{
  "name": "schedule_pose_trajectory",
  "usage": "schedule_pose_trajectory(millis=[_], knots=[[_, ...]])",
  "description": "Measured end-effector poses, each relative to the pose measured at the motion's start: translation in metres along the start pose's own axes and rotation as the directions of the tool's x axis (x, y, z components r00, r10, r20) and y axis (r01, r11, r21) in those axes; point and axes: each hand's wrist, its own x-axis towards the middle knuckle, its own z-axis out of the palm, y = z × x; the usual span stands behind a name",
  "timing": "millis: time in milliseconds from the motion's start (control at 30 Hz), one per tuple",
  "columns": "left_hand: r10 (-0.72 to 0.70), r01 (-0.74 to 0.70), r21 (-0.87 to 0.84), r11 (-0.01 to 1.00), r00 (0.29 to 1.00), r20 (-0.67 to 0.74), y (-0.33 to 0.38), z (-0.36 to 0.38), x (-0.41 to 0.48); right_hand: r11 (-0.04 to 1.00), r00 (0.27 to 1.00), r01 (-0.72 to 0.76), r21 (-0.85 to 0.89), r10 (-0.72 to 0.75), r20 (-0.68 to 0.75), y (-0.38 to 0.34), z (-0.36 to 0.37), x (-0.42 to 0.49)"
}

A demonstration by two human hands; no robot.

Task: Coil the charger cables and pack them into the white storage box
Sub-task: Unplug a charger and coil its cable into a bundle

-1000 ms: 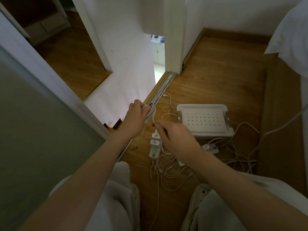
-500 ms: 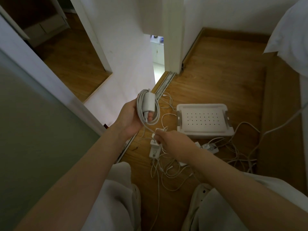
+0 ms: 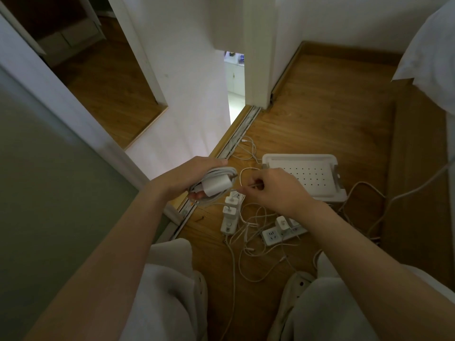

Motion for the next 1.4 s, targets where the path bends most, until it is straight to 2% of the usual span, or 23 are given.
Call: schedule_pose_trajectory(millis=[133, 267, 433, 567, 667, 833, 900, 967, 1100, 1167, 1233, 1333, 1367, 1400], knots=[[0.014, 0.005, 0.176, 0.984, 0.994, -0.107, -0.004, 0.002, 0.001, 0.997, 0.994, -0.063, -0.044, 0.059, -0.094, -0.001, -0.001, 0.003], [0.069, -0.016, 0.337, 0.941, 0.987, -0.145, -0.010, 0.009, 0.008, 0.990, 0.972, -0.138, -0.025, 0.130, -0.198, -0.002, -0.009, 0.006], [0.244, -0.076, 0.454, 0.888, 0.914, -0.324, -0.018, 0.016, 0.022, 0.998, 0.967, -0.051, 0.027, 0.056, -0.249, -0.015, -0.003, -0.001], [0.281, -0.061, 0.462, 0.885, 0.862, -0.423, -0.014, 0.024, 0.024, 0.999, 0.974, -0.002, 0.038, 0.011, -0.228, -0.021, 0.005, -0.005], [0.287, -0.063, 0.471, 0.880, 0.860, -0.421, -0.013, 0.024, 0.024, 0.992, 0.962, -0.054, 0.113, 0.082, -0.262, -0.020, 0.003, -0.006], [0.298, -0.107, 0.534, 0.839, 0.911, -0.285, -0.013, 0.029, 0.020, 0.925, 0.891, -0.177, 0.336, 0.296, -0.345, -0.004, -0.018, 0.004], [0.296, -0.098, 0.531, 0.841, 0.907, -0.301, -0.013, 0.031, 0.020, 0.921, 0.906, -0.142, 0.364, 0.269, -0.328, -0.006, -0.019, 0.003], [0.288, -0.061, 0.514, 0.856, 0.881, -0.376, -0.012, 0.031, 0.022, 0.937, 0.947, -0.080, 0.339, 0.178, -0.268, -0.015, -0.015, -0.003], [0.234, -0.011, 0.373, 0.928, 0.797, -0.557, -0.009, 0.028, 0.025, 0.991, 0.992, -0.004, 0.131, 0.021, -0.127, -0.037, 0.006, -0.018], [0.160, -0.025, 0.221, 0.975, 0.773, -0.615, -0.007, 0.026, 0.026, 0.995, 0.997, 0.058, 0.082, -0.053, -0.062, -0.045, 0.016, -0.024], [0.081, -0.070, 0.042, 0.997, 0.778, -0.623, -0.003, 0.024, 0.024, 0.994, 0.996, 0.086, 0.068, -0.084, -0.032, -0.047, 0.025, -0.025], [-0.054, -0.112, -0.241, 0.964, 0.804, -0.592, 0.004, 0.026, 0.019, 0.992, 0.995, 0.098, 0.079, -0.096, -0.029, -0.044, 0.029, -0.021], [-0.107, -0.131, -0.371, 0.919, 0.824, -0.556, 0.007, 0.028, 0.018, 0.990, 0.993, 0.113, 0.088, -0.111, -0.027, -0.043, 0.030, -0.021], [-0.158, -0.154, -0.533, 0.832, 0.855, -0.495, 0.010, 0.029, 0.015, 0.986, 0.992, 0.128, 0.111, -0.127, -0.018, -0.043, 0.030, -0.022]])
